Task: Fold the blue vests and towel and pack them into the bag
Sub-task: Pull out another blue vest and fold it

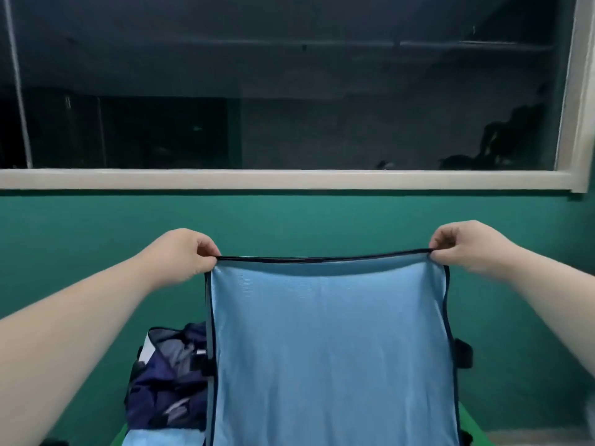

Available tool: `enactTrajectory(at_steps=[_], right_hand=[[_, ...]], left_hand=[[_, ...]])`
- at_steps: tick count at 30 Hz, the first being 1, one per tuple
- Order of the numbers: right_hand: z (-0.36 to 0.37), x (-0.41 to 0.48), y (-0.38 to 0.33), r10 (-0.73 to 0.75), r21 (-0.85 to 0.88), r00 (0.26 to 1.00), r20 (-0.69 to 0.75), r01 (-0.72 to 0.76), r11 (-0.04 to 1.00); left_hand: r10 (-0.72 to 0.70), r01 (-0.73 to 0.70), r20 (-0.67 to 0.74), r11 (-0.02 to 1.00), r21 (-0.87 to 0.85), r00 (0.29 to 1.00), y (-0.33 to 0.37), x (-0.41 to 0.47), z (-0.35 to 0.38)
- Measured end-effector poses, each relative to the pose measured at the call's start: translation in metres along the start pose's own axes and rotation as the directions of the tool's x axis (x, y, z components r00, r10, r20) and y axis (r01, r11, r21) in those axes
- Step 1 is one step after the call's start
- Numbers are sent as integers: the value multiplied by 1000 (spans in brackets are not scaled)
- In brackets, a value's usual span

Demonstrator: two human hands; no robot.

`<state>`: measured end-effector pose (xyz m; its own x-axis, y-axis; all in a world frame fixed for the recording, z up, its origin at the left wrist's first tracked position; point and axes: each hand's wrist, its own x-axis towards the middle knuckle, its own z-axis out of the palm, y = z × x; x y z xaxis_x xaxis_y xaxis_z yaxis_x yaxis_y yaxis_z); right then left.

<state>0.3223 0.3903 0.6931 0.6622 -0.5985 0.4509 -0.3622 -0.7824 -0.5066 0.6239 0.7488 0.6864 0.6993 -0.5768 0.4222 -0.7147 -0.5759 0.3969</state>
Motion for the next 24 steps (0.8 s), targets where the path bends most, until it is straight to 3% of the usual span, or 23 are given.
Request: enactTrajectory(at_steps=[3, 7, 11, 14, 16, 20, 24], right_hand=[[-15, 50, -15, -32, 63, 991, -131, 41, 997], [-58, 89, -45, -117, 129, 936, -332, 168, 977], [-88, 80, -58, -153, 168, 917, -370, 228, 959], [-89, 45, -51, -140, 187, 943, -301, 203, 961], [-81, 13, -40, -106, 211, 967, -231, 156, 965], [-54, -53, -3, -40, 195, 999, 36, 32, 980], [-20, -115, 43, 27, 110, 958, 287, -61, 992]], left_hand=[[-12, 9, -103, 999, -33, 995, 11, 49, -18], [55, -93, -287, 989, -119, 956, 36, 83, -66], [91, -160, -369, 973, -163, 925, 44, 72, -94], [99, -169, -299, 961, -217, 949, 41, 42, -85], [143, -179, -218, 972, -154, 966, 38, 14, -66], [132, -133, -25, 990, -46, 991, 21, -54, -15], [101, -101, 158, 995, -6, 982, -4, -121, 33]])
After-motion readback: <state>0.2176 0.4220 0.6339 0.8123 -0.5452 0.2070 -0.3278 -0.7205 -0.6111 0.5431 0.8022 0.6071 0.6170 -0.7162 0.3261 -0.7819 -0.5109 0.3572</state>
